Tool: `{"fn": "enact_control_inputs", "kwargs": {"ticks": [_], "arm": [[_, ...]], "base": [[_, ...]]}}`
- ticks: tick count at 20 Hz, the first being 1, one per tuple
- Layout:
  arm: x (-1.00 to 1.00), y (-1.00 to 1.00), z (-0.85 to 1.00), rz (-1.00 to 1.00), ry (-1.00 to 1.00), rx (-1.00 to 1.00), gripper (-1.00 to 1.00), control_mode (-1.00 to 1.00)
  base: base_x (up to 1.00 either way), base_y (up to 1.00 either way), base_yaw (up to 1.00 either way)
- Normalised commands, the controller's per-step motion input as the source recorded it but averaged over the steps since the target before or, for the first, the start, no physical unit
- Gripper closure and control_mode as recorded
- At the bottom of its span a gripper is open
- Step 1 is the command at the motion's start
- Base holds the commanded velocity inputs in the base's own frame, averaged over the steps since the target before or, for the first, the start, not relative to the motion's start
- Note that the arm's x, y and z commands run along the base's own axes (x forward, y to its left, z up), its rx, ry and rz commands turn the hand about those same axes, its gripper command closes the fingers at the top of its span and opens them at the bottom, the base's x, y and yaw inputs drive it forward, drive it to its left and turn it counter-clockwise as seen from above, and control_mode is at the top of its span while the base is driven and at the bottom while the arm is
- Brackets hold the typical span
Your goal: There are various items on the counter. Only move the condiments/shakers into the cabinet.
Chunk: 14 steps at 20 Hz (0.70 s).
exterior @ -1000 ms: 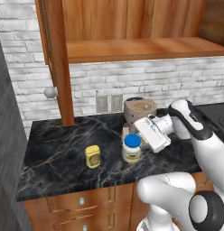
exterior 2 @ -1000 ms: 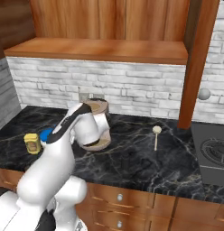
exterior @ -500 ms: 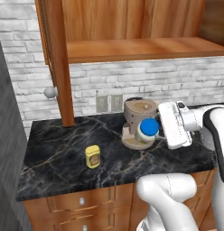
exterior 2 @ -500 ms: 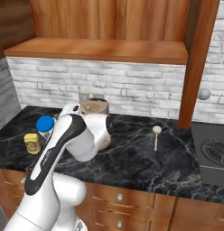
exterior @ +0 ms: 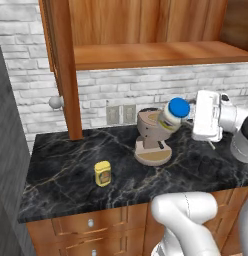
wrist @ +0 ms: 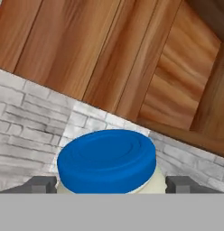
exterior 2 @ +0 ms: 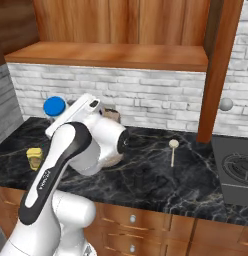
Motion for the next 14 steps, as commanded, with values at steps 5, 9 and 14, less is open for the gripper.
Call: {"fn": "enact_control_inputs", "kwargs": {"ticks": [5,9,14], "arm": [[0.31,-0.21,1.00,-0.17,0.00,0.20,1.00,-1.00],[0.13,-0.22,1.00,-0.13,0.01,0.15,1.00,-1.00],[0.15,-0.23,1.00,-0.11,0.03,0.11,1.00,-1.00]], "base": [[0.00,0.00,0.00],[0.00,0.00,0.00],[0.00,0.00,0.00]]}}
